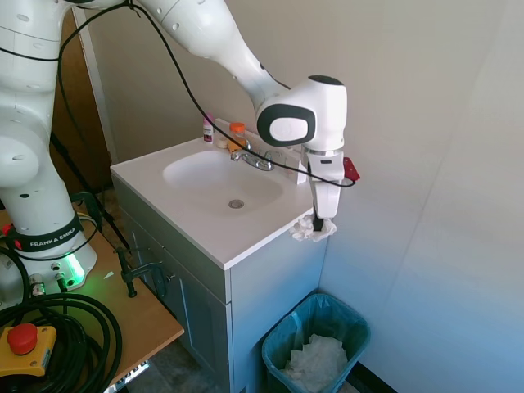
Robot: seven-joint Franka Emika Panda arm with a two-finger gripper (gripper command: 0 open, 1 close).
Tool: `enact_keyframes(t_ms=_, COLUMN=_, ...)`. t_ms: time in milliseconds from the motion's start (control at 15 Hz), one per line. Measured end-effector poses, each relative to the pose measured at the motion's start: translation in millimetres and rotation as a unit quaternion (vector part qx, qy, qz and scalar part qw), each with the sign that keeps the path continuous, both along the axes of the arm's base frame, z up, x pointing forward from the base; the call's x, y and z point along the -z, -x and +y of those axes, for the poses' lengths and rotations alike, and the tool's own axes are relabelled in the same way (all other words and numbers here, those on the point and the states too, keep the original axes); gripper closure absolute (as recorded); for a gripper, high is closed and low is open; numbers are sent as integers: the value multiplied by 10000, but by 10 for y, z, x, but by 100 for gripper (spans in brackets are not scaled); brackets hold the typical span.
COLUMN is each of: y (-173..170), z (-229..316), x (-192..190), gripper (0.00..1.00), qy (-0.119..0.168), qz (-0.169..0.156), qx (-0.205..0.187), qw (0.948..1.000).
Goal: Throw the tissue in the trash bin
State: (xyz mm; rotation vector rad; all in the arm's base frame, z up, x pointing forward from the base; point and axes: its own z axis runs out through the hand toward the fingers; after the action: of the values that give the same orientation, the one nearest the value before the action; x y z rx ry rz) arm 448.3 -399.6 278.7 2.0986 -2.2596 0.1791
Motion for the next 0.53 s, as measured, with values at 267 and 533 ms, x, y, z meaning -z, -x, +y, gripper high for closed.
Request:
enact_keyframes(t_ms=267, y=-88, z=-193, x=214, gripper=0, qy=-28, qz=13, qx=195, qw=9998)
enact_keyframes(t_ms=533, y=-155, z=-279, x=246, gripper=0, qy=-31, qz=-16, qx=187, qw=9998)
